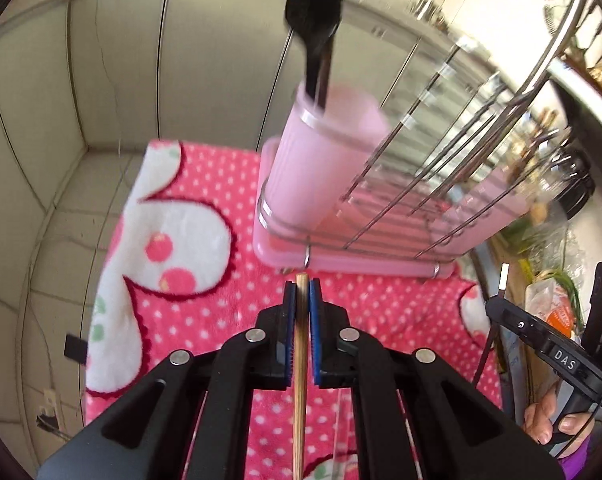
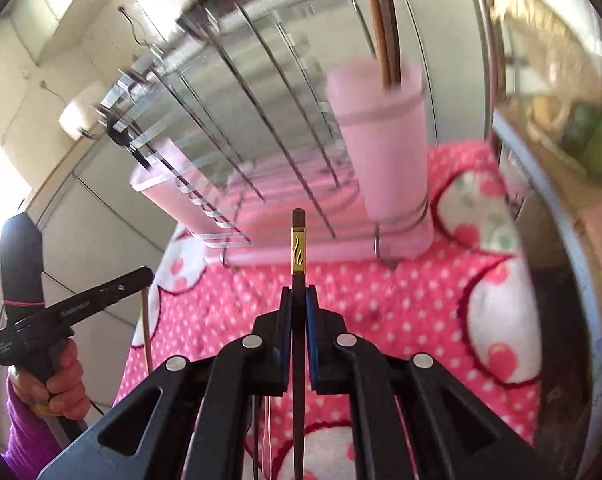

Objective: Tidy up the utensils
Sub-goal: 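Lift both held chopsticks and carry them over the pink cup, then lower both chopsticks into the pink cup and open both grippers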

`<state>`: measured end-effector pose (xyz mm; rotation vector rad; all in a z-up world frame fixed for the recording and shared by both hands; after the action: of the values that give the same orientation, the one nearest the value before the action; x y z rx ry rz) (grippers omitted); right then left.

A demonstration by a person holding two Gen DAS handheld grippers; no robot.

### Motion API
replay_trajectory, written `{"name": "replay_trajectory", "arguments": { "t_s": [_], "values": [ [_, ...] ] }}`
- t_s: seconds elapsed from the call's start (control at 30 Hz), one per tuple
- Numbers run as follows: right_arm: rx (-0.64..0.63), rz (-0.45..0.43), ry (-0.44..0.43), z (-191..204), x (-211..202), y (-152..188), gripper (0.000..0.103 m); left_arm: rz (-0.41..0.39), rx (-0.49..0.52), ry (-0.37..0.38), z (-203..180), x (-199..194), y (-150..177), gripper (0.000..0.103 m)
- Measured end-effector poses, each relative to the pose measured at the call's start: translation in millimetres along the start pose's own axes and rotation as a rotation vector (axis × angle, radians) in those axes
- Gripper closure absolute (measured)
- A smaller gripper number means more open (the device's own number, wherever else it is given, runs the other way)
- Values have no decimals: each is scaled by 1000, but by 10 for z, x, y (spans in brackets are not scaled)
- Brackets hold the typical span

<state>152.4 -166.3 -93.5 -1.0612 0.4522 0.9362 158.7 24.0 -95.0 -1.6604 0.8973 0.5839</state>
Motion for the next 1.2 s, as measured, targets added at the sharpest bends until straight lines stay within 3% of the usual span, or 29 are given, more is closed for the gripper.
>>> {"name": "replay_trajectory", "arguments": {
  "t_s": [0.23,0.6,1.2],
  "values": [
    [-38,-140,-2,138,-418,-164,97,-210,27,-13,-122,-568,-264,97],
    [-83,-390,14,352,-1124,-652,97,-442,16,-1,-214,-1318,-743,97],
    [-141,-735,48,550,-1959,-1574,97,-713,6,-26,-335,-2178,-1590,97]
  ]
}}
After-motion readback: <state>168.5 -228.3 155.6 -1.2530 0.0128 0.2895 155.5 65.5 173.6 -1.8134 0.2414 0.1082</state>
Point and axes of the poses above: each gripper's, at about its wrist camera, not at the fingertips, and x roughly the way its jaws point, z to its left, y to its underside, the point moved 9 cm from there along x, roughly the way its jaws point, and after that the axes turned 4 degrees about x, right-handed, at the moved point
